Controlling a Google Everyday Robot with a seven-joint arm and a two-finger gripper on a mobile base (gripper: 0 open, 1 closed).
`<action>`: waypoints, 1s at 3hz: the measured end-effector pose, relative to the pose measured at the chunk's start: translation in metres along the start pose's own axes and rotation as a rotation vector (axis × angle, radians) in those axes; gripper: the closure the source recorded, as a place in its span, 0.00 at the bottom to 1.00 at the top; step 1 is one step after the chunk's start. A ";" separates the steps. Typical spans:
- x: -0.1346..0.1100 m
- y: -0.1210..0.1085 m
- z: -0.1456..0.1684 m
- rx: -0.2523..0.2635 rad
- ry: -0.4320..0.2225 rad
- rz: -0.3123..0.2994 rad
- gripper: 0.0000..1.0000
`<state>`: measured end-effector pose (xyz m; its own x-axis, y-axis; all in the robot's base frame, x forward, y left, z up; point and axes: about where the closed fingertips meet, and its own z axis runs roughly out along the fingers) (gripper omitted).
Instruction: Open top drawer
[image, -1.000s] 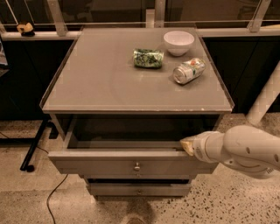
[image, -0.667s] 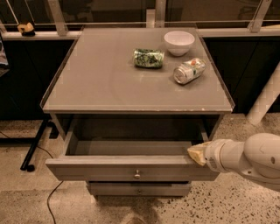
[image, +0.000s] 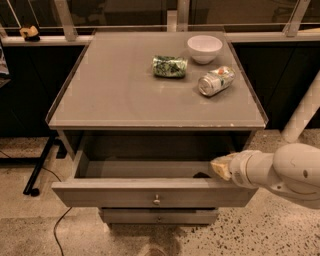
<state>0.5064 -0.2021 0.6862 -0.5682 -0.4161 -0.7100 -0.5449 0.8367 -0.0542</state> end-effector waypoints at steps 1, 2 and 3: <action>-0.020 -0.004 0.011 -0.007 -0.005 -0.045 1.00; -0.020 -0.001 0.024 -0.037 0.026 -0.054 1.00; -0.007 0.003 0.028 -0.064 0.063 -0.025 1.00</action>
Offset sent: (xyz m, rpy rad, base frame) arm 0.0370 0.0235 -0.0175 -0.0312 0.0721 0.0939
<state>0.5260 -0.1871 0.6710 -0.5905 -0.4603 -0.6629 -0.5970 0.8018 -0.0249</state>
